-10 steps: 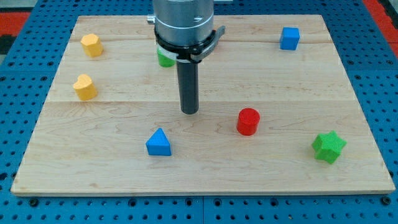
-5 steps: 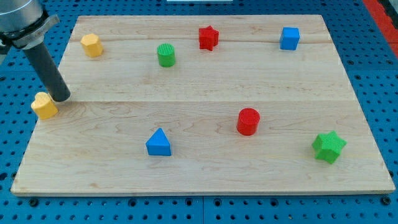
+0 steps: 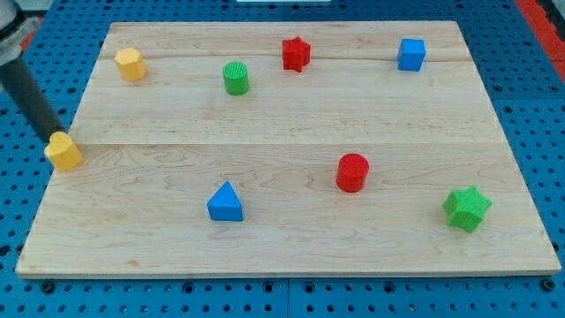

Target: Move the yellow heart towards down

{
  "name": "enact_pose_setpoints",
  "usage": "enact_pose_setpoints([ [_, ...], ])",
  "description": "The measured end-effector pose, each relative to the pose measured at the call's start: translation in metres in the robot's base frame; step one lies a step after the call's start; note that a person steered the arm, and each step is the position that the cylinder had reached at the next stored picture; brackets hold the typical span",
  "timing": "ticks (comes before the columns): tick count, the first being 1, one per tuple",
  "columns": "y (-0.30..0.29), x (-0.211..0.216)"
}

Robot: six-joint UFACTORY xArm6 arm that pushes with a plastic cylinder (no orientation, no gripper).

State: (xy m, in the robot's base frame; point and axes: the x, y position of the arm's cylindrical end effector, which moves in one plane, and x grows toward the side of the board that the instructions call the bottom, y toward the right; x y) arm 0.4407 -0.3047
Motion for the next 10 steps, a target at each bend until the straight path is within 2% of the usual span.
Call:
enact_pose_setpoints([
  [2,0.002,0.056],
  [5,0.000,0.055],
  [7,0.000,0.017],
  [8,0.029,0.033],
  [10,0.013,0.047],
])
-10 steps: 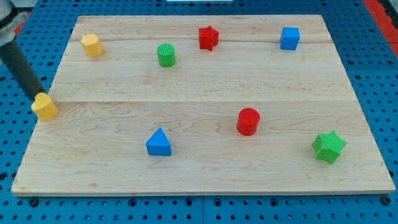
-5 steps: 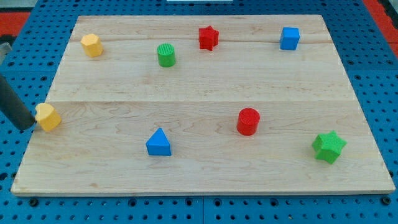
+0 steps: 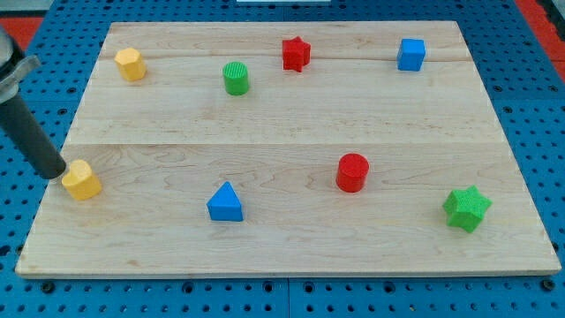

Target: Move the yellow heart towards down

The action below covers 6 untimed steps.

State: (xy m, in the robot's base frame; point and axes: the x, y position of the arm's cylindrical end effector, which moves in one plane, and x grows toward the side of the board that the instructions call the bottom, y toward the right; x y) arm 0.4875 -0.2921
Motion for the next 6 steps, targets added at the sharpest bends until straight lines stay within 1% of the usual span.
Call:
enact_pose_setpoints([
  [1,-0.013,0.000],
  [4,-0.005,0.039],
  [5,0.028,0.047],
  [6,0.073,0.048],
])
